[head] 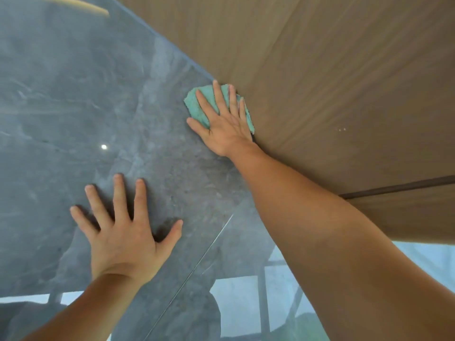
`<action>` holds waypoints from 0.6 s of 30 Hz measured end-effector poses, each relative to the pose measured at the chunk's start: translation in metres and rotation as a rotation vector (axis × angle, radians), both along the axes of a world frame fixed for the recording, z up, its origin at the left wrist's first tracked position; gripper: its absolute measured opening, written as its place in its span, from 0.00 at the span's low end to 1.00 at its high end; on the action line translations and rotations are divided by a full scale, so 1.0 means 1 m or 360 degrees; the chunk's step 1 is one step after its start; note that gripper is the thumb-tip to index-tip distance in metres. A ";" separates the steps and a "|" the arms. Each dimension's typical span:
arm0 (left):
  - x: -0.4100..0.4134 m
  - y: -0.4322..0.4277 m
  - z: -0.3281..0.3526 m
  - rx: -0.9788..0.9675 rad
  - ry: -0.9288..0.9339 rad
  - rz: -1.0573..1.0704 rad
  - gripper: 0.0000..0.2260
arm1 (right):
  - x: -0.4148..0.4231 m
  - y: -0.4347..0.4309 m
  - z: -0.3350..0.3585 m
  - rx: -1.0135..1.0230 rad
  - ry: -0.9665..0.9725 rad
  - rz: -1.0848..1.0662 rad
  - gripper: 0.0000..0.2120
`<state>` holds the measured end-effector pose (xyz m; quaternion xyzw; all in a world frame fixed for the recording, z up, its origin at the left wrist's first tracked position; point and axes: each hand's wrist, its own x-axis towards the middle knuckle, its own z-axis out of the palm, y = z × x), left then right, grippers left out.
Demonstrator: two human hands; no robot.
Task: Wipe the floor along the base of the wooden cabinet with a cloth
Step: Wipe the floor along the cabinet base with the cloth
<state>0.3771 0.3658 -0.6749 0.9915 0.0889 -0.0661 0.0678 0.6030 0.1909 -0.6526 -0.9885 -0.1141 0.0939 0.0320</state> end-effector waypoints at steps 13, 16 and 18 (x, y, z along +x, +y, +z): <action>0.000 -0.006 0.005 0.0003 -0.0029 0.0025 0.47 | -0.318 -0.073 0.002 0.0018 0.0069 -0.0011 0.36; 0.000 -0.008 0.007 -0.0007 -0.0026 0.0015 0.47 | -0.303 -0.066 0.006 0.0029 0.0079 0.0011 0.36; -0.003 -0.008 0.008 -0.0009 -0.0012 0.0023 0.46 | -0.258 -0.056 0.008 -0.0008 0.0048 0.0104 0.35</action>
